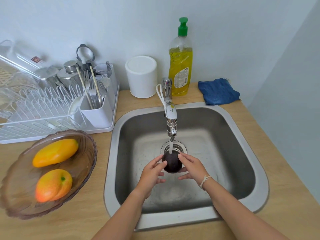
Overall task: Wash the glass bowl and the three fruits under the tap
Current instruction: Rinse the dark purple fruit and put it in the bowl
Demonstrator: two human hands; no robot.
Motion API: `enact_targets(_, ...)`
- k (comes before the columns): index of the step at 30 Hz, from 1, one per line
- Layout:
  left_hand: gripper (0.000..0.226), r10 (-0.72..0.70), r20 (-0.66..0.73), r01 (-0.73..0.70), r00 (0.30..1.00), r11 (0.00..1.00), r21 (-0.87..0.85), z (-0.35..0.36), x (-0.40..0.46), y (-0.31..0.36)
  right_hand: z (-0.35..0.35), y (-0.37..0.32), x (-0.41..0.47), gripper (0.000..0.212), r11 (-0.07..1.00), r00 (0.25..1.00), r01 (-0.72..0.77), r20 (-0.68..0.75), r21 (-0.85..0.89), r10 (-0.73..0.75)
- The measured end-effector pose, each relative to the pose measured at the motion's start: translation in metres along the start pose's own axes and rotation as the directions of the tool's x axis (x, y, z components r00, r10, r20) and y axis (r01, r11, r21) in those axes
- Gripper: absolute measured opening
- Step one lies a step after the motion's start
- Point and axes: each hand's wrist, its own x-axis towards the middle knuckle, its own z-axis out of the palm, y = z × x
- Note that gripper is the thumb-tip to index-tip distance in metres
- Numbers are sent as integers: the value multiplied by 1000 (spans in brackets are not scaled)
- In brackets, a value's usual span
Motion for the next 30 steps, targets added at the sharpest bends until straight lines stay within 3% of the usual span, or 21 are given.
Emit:
enact_targets(6,26,13,-38,-15,999,999,-50,1,2,-2,1,1,0,42,999,993,-4,119,54,-3)
enact_targets(10,25,3,-38,-7,999,992,-124,0,3,-2,3,0,0,36,997,994,-56,90,-45,59)
enact_targets(14,29,36,60,-28,998,992,-123,0,1,0,1,0,1,51,988,993,-110,37,-110,115)
enact_targets(17,34,24,52,-20,998,997,-72,2,2,-2,1,2,4,56,983,992,-121,13,-141,124)
enact_targets(24,24,-31,-26,27,999,991,-133,0,5,-2,-4,4,8,39,981,995,-61,94,185,44)
enact_targets(30,26,-17,-8,15,1000,983,-181,-1,5,-1,-1,2,4,36,983,983,85,147,160,-109)
